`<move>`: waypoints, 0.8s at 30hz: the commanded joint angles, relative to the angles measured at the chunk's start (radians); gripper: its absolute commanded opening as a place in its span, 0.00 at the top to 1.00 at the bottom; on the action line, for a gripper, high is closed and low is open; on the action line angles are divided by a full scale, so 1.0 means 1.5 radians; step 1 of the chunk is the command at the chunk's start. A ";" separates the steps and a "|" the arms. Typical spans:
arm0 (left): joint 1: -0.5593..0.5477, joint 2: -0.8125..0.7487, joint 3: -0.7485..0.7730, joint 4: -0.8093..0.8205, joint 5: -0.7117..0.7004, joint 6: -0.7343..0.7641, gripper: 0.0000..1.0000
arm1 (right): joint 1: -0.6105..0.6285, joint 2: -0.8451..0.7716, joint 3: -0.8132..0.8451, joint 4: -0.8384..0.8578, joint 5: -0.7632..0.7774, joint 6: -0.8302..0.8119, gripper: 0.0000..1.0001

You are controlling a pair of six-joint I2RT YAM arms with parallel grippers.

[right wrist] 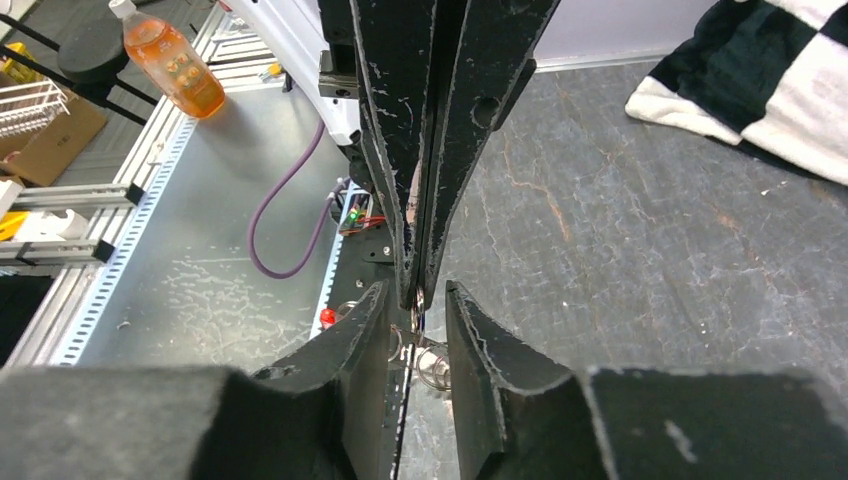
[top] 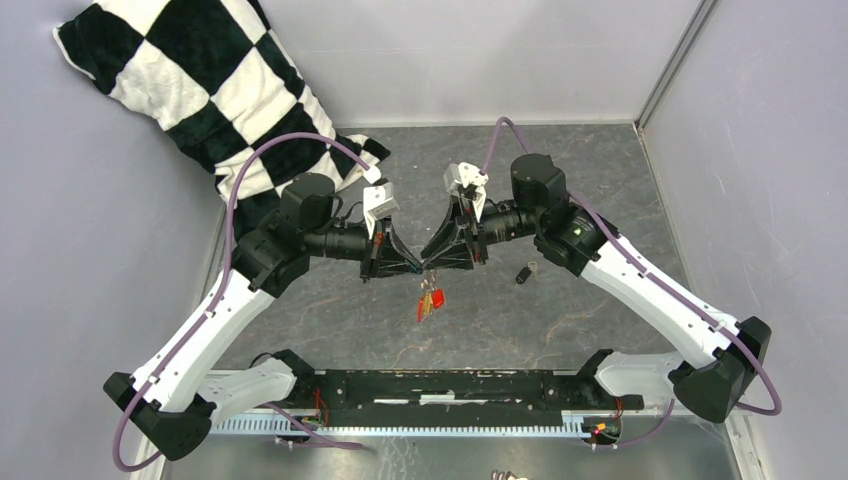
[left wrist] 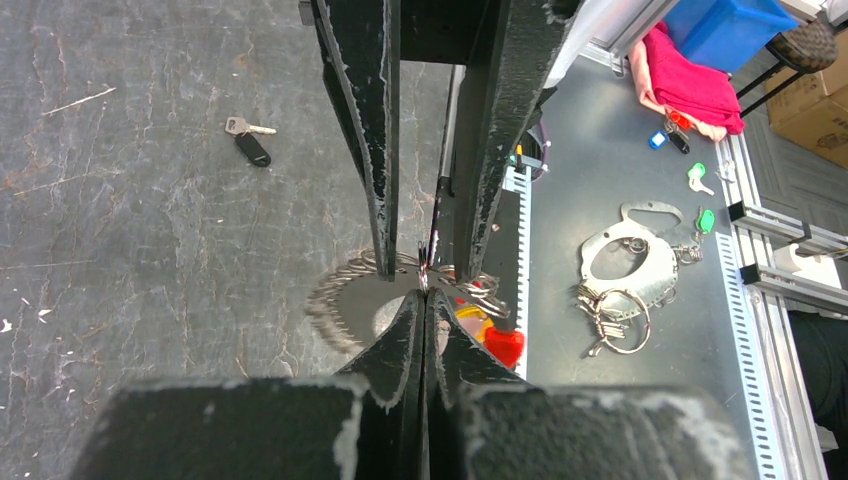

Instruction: Put the keys on the keyring

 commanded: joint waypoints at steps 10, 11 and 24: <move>0.002 -0.010 0.042 -0.002 0.025 0.035 0.98 | 0.005 0.000 0.021 0.029 0.040 0.012 0.99; 0.002 -0.010 0.041 -0.002 0.026 0.034 0.94 | 0.005 -0.007 0.010 0.049 0.043 0.025 1.00; 0.002 -0.021 0.043 -0.018 0.086 0.034 0.50 | 0.006 -0.070 -0.097 0.266 0.058 0.153 1.00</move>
